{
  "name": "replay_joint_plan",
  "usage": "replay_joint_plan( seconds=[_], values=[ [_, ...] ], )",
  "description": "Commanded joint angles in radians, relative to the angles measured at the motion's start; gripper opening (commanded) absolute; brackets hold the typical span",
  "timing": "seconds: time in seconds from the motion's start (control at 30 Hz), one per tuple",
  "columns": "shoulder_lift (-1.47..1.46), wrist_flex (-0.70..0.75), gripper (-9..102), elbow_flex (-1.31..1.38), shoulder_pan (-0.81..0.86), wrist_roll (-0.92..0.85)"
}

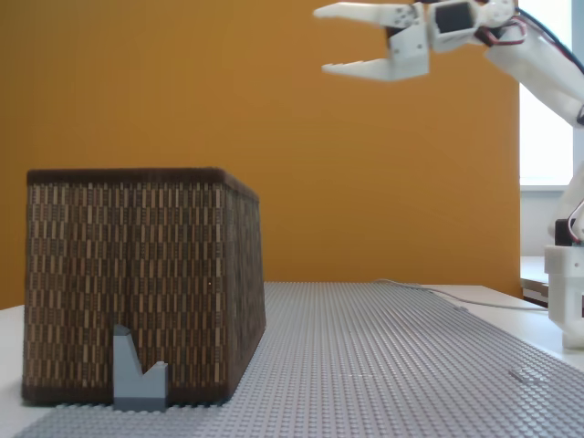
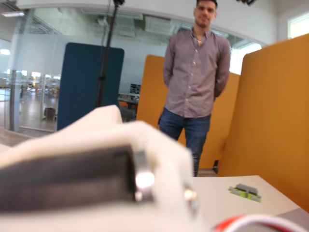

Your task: Grasp a glasses and put it in the bin.

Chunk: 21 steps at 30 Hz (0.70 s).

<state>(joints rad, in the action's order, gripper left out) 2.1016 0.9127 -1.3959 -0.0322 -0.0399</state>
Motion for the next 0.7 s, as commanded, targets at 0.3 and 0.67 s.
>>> replay_joint_plan(
  seconds=[0.3, 0.67],
  values=[
    [0.558, 0.204, 29, -0.489, -0.002, -0.043],
    [0.738, 0.089, 27, -0.719, 0.049, -0.084]
  ],
)
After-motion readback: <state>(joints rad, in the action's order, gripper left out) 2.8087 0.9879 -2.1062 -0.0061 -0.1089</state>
